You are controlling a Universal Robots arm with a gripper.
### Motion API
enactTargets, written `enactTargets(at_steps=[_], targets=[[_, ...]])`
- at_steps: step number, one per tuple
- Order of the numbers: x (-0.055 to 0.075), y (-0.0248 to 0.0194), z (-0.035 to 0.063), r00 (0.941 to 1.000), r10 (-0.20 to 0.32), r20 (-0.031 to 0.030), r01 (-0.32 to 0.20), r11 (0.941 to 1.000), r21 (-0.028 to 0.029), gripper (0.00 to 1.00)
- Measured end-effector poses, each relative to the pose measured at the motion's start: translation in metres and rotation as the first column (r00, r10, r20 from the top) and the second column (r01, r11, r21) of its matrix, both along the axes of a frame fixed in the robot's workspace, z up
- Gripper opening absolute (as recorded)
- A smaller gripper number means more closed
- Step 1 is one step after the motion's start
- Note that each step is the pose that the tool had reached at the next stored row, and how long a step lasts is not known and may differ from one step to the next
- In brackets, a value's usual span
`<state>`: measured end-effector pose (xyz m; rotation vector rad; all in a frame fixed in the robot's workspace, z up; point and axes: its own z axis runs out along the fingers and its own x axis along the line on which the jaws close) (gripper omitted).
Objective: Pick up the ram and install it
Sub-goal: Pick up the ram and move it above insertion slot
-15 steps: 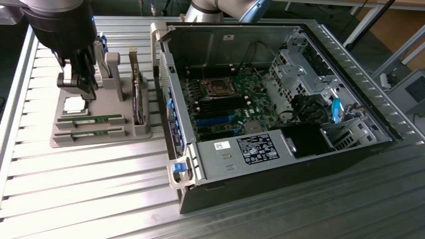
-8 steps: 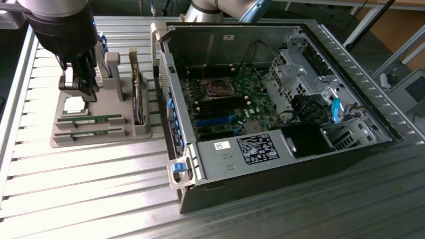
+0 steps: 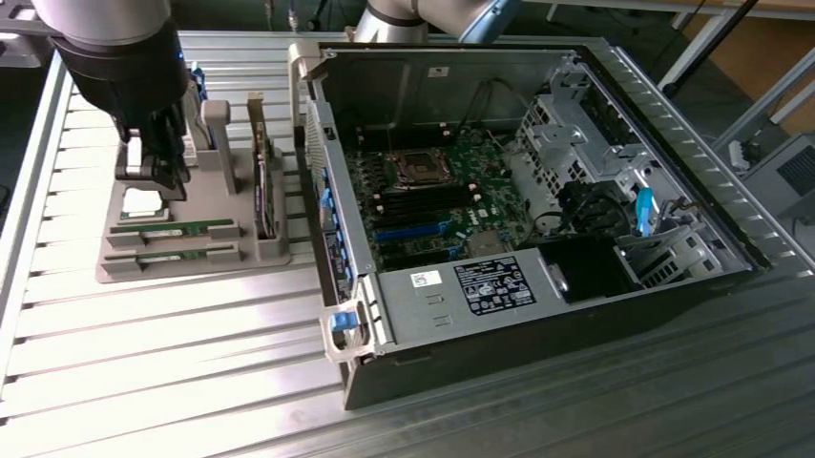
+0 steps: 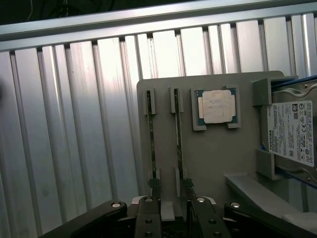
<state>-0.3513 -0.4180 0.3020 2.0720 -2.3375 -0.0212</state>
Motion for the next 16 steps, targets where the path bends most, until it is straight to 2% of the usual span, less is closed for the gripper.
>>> enactTargets(at_steps=[16], targets=[[-0.004, 0.0000, -0.0232, 1.0000, 0.000, 0.0001, 0.000, 1.0000, 0.0001, 0.29]])
